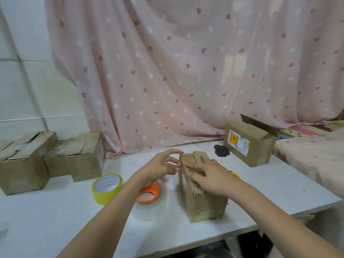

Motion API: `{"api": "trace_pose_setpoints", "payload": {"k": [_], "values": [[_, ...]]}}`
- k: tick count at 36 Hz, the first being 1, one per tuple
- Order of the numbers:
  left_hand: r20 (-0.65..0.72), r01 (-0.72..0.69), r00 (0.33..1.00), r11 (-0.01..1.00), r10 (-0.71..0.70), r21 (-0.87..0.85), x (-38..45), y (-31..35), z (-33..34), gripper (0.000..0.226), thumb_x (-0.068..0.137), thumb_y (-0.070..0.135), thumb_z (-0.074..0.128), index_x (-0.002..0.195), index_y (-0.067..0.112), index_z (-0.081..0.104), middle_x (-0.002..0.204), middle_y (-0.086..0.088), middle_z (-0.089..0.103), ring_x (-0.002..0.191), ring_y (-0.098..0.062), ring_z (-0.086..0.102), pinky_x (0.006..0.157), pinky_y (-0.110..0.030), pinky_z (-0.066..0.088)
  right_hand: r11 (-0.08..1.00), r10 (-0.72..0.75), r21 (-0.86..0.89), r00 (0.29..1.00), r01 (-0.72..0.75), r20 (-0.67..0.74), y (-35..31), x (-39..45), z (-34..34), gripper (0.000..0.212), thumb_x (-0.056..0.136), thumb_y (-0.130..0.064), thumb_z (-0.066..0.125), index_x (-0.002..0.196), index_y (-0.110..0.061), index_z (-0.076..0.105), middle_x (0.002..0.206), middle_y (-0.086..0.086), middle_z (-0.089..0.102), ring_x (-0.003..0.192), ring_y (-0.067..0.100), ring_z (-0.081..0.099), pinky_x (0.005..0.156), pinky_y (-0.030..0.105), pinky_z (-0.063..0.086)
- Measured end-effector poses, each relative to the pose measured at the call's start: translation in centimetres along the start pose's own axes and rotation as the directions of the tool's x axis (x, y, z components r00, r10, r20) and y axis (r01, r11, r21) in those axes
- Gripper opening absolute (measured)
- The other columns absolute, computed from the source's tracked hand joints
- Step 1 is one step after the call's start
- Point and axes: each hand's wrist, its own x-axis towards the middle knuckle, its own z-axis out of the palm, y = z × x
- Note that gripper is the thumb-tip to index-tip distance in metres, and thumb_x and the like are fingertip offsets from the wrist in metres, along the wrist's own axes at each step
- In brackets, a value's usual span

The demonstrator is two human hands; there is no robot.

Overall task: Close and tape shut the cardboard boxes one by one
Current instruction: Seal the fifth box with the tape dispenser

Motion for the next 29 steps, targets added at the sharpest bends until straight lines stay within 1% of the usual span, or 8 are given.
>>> {"api": "trace_pose_setpoints", "payload": {"k": [4,12,16,20,22,24,26,29], "values": [[-0.020,-0.012,1.000,1.000,0.011,-0.028,0.2,0.1,0.7,0.053,0.086,-0.006,0.070,0.125,0.028,0.063,0.105,-0.015,0.070,0.093,-0.021,0.072,0.096,-0.035,0.052,1.000,-0.005,0.022,1.000,0.005,-0.009,1.0,-0.2,-0.1,0.047,0.096,-0.048,0.040,0.141,-0.061,0.038,0.152,0.000,0.034,0.136,0.027,0.032,0.108,0.039,0.031],[-0.218,0.018,0.975,0.993,-0.043,-0.117,0.6,-0.1,3.1,0.031,0.082,-0.002,0.076,0.107,0.010,0.063,0.077,-0.011,0.058,0.069,-0.021,0.062,0.076,-0.034,0.061,0.997,0.026,0.070,0.999,-0.024,-0.023,1.7,0.3,0.2,0.053,0.087,-0.059,0.036,0.139,-0.066,0.035,0.159,0.003,0.028,0.143,0.029,0.027,0.114,0.044,0.032],[-0.265,0.056,0.959,0.983,-0.101,-0.174,0.2,-0.1,4.2,0.022,0.087,-0.005,0.070,0.099,0.004,0.053,0.071,-0.018,0.060,0.069,-0.025,0.064,0.077,-0.046,0.062,0.999,0.021,0.041,0.998,-0.018,-0.059,1.3,0.2,0.2,0.048,0.094,-0.050,0.041,0.140,-0.062,0.038,0.158,0.003,0.030,0.140,0.029,0.033,0.107,0.038,0.033],[-0.266,0.111,0.951,0.976,-0.159,-0.189,-0.6,0.1,4.8,0.017,0.087,-0.005,0.071,0.094,0.001,0.057,0.072,-0.019,0.066,0.068,-0.028,0.068,0.073,-0.039,0.063,0.998,0.026,0.067,0.995,-0.019,-0.097,0.8,-0.1,0.1,0.051,0.094,-0.046,0.045,0.144,-0.056,0.039,0.153,0.002,0.034,0.134,0.028,0.042,0.102,0.037,0.038],[-0.269,0.136,0.950,0.986,-0.157,-0.095,-1.0,0.1,4.9,0.010,0.086,-0.003,0.071,0.090,-0.002,0.062,0.070,-0.017,0.067,0.065,-0.025,0.068,0.074,-0.038,0.063,0.987,0.056,0.155,0.992,-0.038,-0.113,1.0,-0.1,-0.4,0.058,0.095,-0.041,0.049,0.150,-0.050,0.032,0.159,0.004,0.028,0.133,0.029,0.046,0.100,0.035,0.040],[-0.293,0.147,0.946,0.989,-0.137,0.014,-1.2,0.3,4.6,0.008,0.084,0.001,0.073,0.086,-0.003,0.067,0.066,-0.013,0.069,0.064,-0.024,0.070,0.078,-0.039,0.062,0.923,0.135,0.376,0.983,-0.080,-0.122,1.1,-0.1,-1.3,0.067,0.097,-0.034,0.051,0.156,-0.044,0.021,0.164,0.003,0.022,0.137,0.029,0.044,0.098,0.032,0.039],[-0.311,0.156,0.939,0.988,-0.150,-0.007,-1.4,1.0,4.3,0.010,0.085,0.004,0.072,0.088,-0.005,0.069,0.070,-0.016,0.070,0.067,-0.025,0.071,0.078,-0.036,0.062,0.762,0.293,0.620,0.954,-0.188,-0.070,1.5,0.3,-2.3,0.066,0.099,-0.027,0.051,0.158,-0.031,0.022,0.158,0.004,0.033,0.136,0.028,0.044,0.098,0.034,0.039],[-0.306,0.174,0.930,0.977,-0.205,-0.125,-1.8,2.2,4.3,0.013,0.090,0.002,0.068,0.091,-0.012,0.070,0.077,-0.021,0.070,0.067,-0.026,0.071,0.067,-0.030,0.061,0.613,0.429,0.697,0.898,-0.371,0.100,2.8,0.9,-3.2,0.040,0.100,-0.016,0.050,0.138,-0.002,0.046,0.111,0.013,0.058,0.090,0.028,0.061,0.072,0.036,0.053]]}}
